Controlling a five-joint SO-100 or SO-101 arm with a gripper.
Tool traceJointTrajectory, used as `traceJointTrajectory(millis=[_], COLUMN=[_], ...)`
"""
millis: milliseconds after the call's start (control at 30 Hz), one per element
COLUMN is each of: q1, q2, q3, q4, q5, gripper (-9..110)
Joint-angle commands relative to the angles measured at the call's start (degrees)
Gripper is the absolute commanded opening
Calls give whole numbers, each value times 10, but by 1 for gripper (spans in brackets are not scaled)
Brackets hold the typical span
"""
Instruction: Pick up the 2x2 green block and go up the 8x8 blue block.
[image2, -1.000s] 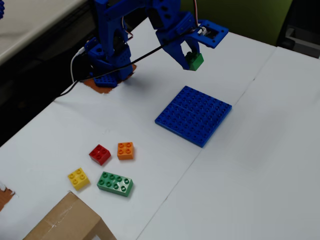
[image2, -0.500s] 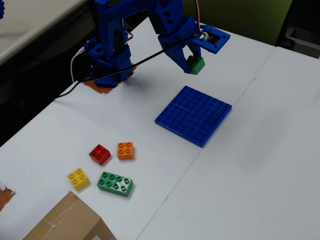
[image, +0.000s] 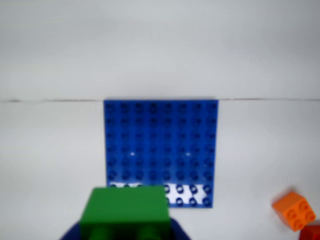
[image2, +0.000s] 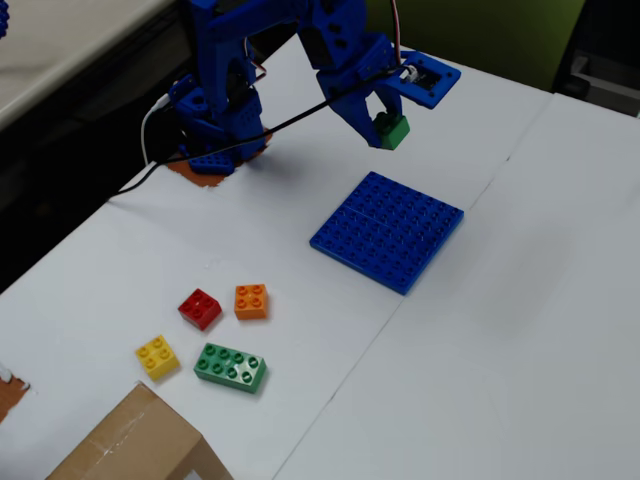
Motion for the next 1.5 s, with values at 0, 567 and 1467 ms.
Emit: traceJointTrajectory(millis=[0,567,1467], q1=[2,3,6], q2=[4,4,4], q3=[-3,0,7], q4=[-4,-4,-3], q5=[2,2,-4], gripper=[0,0,0])
